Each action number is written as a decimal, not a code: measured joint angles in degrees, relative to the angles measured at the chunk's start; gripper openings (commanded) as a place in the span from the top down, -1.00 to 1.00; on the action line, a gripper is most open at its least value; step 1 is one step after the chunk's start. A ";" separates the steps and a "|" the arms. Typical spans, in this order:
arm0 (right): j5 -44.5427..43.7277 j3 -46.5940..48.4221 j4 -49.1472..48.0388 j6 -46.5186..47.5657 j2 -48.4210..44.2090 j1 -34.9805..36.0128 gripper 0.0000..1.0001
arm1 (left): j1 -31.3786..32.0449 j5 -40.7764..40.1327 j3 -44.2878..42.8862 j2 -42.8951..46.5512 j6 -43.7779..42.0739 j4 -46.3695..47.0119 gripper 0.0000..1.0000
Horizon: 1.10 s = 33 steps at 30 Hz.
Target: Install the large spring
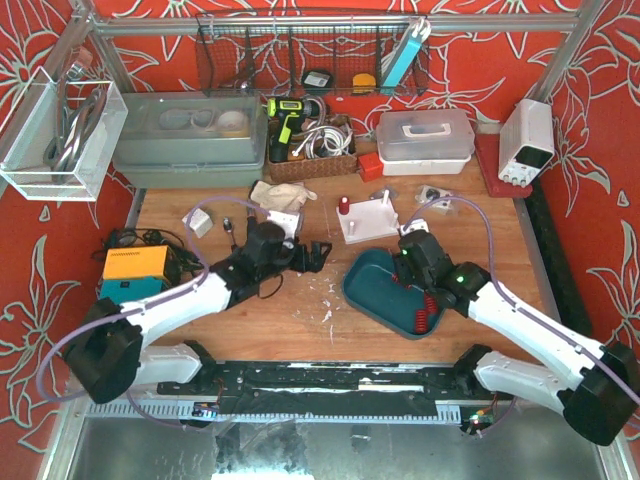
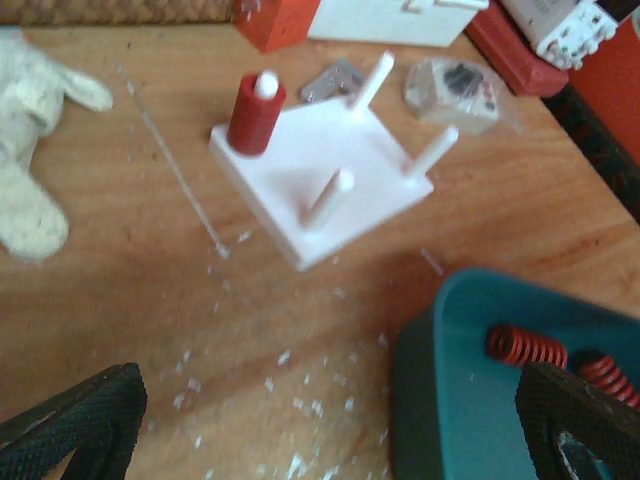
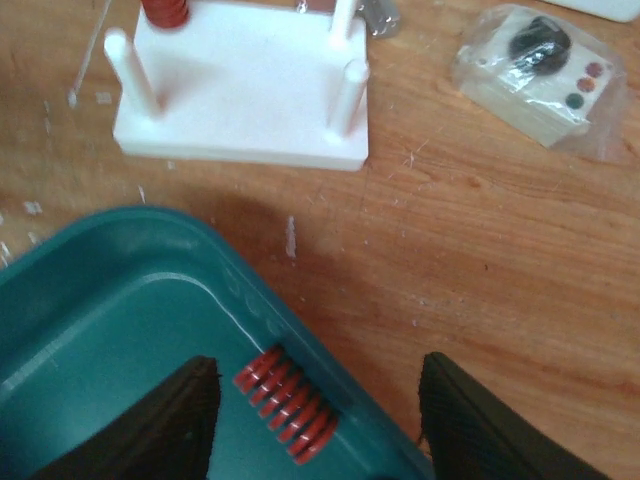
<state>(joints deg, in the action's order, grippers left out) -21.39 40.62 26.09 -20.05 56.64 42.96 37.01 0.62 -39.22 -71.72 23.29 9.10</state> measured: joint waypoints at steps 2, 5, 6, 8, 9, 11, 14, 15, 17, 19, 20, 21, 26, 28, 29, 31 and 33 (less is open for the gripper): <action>1.33 1.38 2.38 0.63 1.92 -0.68 0.02 | 0.44 -0.26 4.72 2.86 0.15 2.12 -1.00; 3.17 3.85 5.86 1.97 5.66 -1.57 0.07 | 0.85 -2.05 10.19 6.03 -0.24 5.01 -1.00; 3.63 4.72 6.78 2.60 6.97 -1.77 0.07 | 0.87 -2.78 11.47 6.82 -0.55 5.86 -1.00; 4.61 6.64 8.74 3.72 9.97 -2.14 0.09 | 0.87 -4.17 13.66 8.33 -1.27 7.54 -1.00; 5.05 7.50 9.55 4.37 11.41 -2.25 0.11 | 0.87 -4.87 14.78 9.29 -1.70 8.61 -1.00; 6.23 9.25 11.13 5.51 14.64 -2.45 0.15 | 0.87 -6.21 16.70 11.45 -2.51 10.03 -1.00; 7.78 11.96 13.25 6.71 20.11 -2.51 0.23 | 0.90 -7.48 18.34 15.23 -3.13 11.39 -1.00; 8.07 12.70 13.68 7.10 21.70 -2.51 0.25 | 0.92 -7.61 18.73 16.59 -3.28 12.11 -1.00; 8.39 13.46 14.25 7.69 24.11 -2.51 0.28 | 0.96 -7.74 19.39 18.58 -3.52 13.55 -1.00; 8.61 13.62 14.60 8.15 25.62 -2.51 0.28 | 0.98 -8.09 19.78 19.85 -3.76 14.53 -1.00; 8.83 13.62 14.73 8.28 26.16 -2.51 0.28 | 0.98 -8.28 19.85 20.06 -3.78 14.67 -1.00; 9.11 13.62 14.80 8.46 26.67 -2.51 0.28 | 0.98 -8.39 19.85 20.13 -3.82 14.73 -1.00; 9.99 13.64 14.60 9.01 29.53 -2.51 0.28 | 1.25 -8.52 19.87 20.06 -3.93 15.06 -1.00; 10.16 13.64 14.47 9.11 31.21 -2.51 0.28 | 1.27 -8.61 19.87 20.00 -3.96 15.06 -1.00; 10.25 13.64 14.36 9.14 32.06 -2.51 0.27 | 1.27 -8.74 19.87 19.96 -3.96 15.08 -1.00; 10.10 13.64 14.25 9.16 33.64 -2.49 0.26 | 1.29 -8.98 19.87 19.91 -3.96 15.13 -1.00; 9.84 13.99 14.32 9.16 34.56 -2.51 0.24 | 1.31 -9.14 19.87 19.80 -3.98 15.32 -1.00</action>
<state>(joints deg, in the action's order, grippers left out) -11.55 54.61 40.40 -10.90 91.20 40.45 38.33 -8.51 -19.35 -51.92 19.31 24.43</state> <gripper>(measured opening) 0.368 0.998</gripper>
